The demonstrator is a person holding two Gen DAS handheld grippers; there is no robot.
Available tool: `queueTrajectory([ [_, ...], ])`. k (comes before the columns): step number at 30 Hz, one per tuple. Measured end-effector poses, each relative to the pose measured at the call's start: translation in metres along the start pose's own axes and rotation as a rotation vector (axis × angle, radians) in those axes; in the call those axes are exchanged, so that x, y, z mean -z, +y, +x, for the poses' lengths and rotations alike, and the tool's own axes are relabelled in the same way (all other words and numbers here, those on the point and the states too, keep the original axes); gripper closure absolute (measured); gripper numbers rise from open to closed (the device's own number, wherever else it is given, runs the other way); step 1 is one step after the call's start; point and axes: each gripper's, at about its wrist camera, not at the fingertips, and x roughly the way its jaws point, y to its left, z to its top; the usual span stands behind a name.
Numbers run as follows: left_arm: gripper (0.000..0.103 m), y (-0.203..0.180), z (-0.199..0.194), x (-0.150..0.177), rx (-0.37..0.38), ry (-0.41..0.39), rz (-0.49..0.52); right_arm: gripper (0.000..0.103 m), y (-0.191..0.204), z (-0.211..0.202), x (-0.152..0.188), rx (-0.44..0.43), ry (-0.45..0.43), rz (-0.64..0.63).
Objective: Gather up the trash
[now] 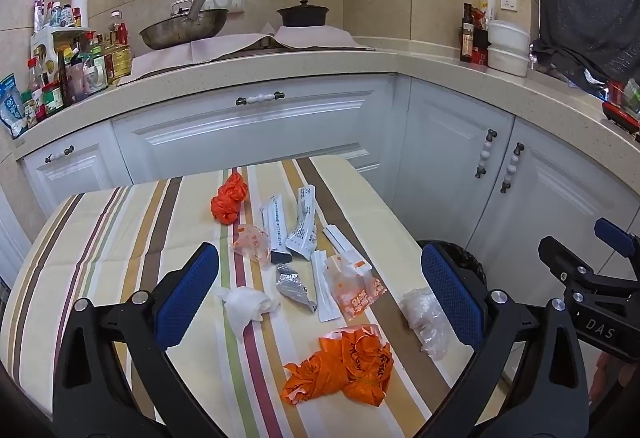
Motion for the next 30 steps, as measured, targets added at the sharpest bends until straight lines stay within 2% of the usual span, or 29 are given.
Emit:
queueTrajectory([
  [30,0.004,0.0100,0.0060,0.0051,0.000,0.010,-0.010,0.006,-0.0002,0.0032,0.0013,0.001,0.009,-0.006],
])
